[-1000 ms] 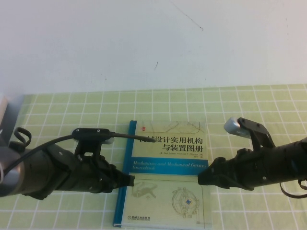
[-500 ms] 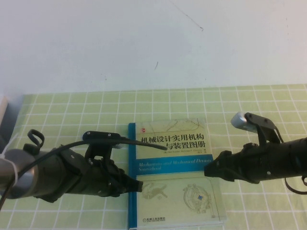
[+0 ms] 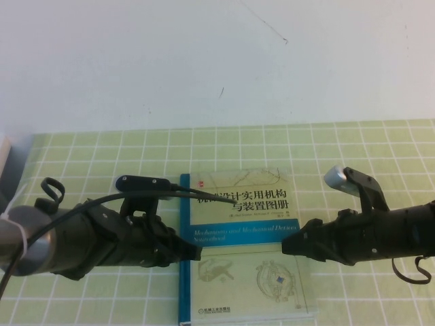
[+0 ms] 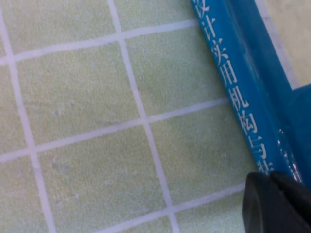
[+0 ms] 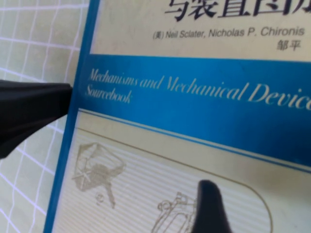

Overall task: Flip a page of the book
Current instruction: Open the closed book

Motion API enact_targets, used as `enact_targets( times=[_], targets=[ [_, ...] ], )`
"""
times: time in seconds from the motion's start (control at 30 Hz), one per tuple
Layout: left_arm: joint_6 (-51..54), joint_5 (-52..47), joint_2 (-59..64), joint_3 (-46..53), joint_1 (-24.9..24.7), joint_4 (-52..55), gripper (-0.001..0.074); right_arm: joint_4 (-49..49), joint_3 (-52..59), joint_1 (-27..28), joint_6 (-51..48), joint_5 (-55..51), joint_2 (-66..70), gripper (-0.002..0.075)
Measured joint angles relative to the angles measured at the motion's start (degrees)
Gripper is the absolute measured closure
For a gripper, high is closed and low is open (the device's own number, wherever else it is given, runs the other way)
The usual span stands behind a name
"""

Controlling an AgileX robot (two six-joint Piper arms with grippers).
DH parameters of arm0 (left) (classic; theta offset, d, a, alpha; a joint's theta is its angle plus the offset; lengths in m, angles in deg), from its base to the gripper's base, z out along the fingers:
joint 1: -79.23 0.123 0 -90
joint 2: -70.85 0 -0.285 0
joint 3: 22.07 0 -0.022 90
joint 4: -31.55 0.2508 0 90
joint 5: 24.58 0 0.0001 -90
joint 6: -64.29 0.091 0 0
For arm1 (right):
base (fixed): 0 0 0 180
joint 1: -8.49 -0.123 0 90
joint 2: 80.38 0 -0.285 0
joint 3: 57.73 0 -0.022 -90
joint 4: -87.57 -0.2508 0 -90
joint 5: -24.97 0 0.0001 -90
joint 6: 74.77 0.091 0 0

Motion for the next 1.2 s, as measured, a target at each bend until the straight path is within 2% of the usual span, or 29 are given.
enact_targets(
  times=[0.17,0.6,0.97,1.2],
  targets=[
    [0.5,0.3,0.0,0.0,0.0,0.0,0.0739,-1.1,0.0,0.1,-3.9,-1.0,0.4,0.0304],
    [0.9,-0.1,0.0,0.0,0.1,0.0,0.0739,-1.2,0.0,0.5,-5.0,-3.0,-1.1,0.0306],
    [0.9,2.6,0.1,0.0,1.1,0.0,0.0739,-1.5,-3.3,1.0,-7.8,-17.4,-1.7,0.0309],
    [1.1,-1.9,0.1,0.0,0.5,-0.1,0.0739,-2.0,-4.0,-0.2,-8.0,-18.8,-1.6,0.0312]
  ],
)
